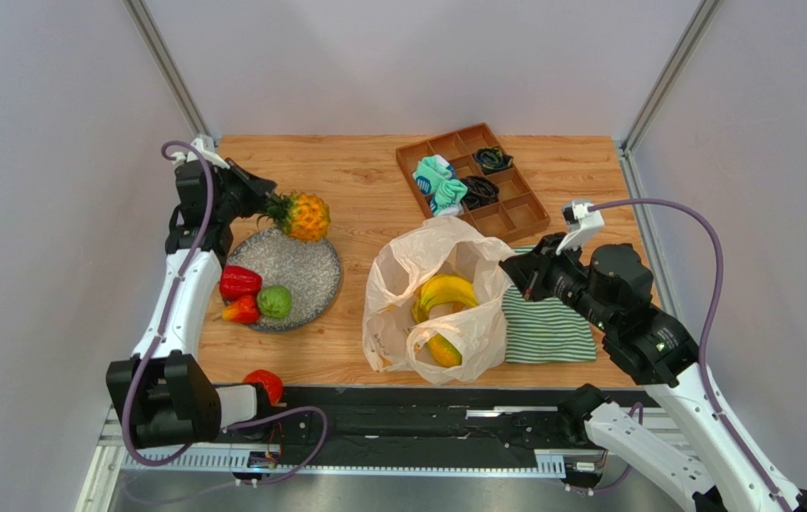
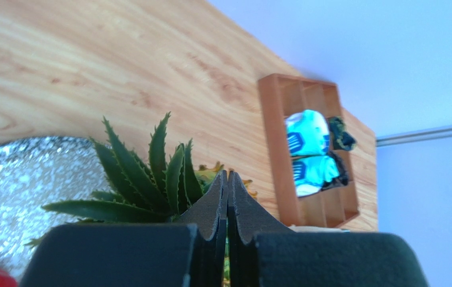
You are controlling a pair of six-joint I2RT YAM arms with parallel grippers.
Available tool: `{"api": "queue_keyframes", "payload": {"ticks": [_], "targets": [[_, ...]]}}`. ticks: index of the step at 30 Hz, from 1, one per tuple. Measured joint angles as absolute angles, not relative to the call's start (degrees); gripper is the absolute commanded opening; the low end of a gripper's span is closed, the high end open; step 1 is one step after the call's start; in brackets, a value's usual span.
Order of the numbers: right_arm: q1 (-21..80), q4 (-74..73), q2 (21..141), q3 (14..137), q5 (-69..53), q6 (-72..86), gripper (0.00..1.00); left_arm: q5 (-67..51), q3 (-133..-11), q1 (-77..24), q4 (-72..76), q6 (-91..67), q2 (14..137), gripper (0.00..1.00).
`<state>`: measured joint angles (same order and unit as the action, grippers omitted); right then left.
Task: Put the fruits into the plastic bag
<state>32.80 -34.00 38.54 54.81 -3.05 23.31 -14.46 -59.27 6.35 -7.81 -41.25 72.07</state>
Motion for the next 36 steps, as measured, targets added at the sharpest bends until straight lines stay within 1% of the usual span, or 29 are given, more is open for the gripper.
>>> {"api": "queue_keyframes", "payload": {"ticks": [7,11,17,23,30,36], "targets": [[32.8,-34.0,39.0,54.8,-3.0,23.9,0.00,-19.8,-59.3,6.3,-5.9,-43.2,65.0,0.00],[32.8,-33.9,39.4,54.8,-2.8,24.2,0.00,-22.7,-60.3,3.3,-5.9,-43.6,60.3,0.00],[32.8,-33.8,40.4,54.8,-2.5,24.4,0.00,-25.8,-67.4,-9.6,-7.0,-43.1,54.7,0.00],[32.8,-33.6,41.3,54.8,-2.4,24.9,0.00,-27.2,-70.6,-21.6,-3.6,-43.4,51.5,0.00],[32.8,-33.6,41.5,54.8,-1.6,25.4,0.00,-25.9,-71.6,-35.2,-1.4,-41.6,54.6,0.00],[32.8,-33.7,41.5,54.8,-1.5,25.7,0.00,-25.2,-68.6,-39.8,2.0,-42.2,60.6,0.00]]}}
